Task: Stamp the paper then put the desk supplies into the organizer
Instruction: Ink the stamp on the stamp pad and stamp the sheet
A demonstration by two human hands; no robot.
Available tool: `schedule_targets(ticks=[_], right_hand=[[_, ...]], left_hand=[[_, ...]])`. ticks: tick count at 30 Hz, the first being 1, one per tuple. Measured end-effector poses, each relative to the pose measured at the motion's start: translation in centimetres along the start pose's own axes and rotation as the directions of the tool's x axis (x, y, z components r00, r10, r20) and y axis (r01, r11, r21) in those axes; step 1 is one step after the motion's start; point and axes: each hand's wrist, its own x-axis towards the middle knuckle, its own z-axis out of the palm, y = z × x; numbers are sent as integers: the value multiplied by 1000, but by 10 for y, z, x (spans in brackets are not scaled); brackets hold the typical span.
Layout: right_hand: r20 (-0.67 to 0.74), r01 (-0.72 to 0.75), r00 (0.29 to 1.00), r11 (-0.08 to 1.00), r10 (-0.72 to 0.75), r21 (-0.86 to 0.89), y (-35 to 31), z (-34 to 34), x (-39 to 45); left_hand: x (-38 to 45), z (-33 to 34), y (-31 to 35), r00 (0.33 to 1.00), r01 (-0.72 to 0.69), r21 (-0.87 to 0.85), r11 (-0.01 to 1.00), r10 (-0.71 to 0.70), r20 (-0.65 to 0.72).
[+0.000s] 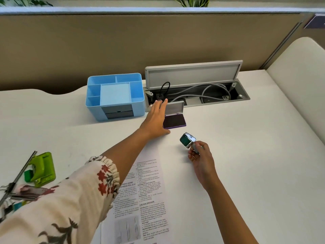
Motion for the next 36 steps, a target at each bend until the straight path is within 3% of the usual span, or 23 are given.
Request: schedule_targets(ticks=[11,16,20,24,30,36], right_hand=[[4,16,1000,1000,-16,-10,4,-7,3],[-41,125,990,976,-135,-179,-1,2,11],[-87,269,941,879,-327,-395,-6,20,23],[-8,441,855,734,-519,-516,-8,39,39],[61,464,829,622,-556,-631,-2,55,58],[70,455,826,586,-560,-670,3,59,61]], left_hand=[[-26,21,0,965,-127,51,991,136,-223],[-34,30,-9,951,-184,70,981,195,-239],[-43,36,-11,958,-156,41,987,161,-235],[-47,39,-14,962,-172,70,983,183,-204],[-45,40,-18,976,-141,46,989,147,-162],[-44,40,-20,978,-143,58,988,150,-143]])
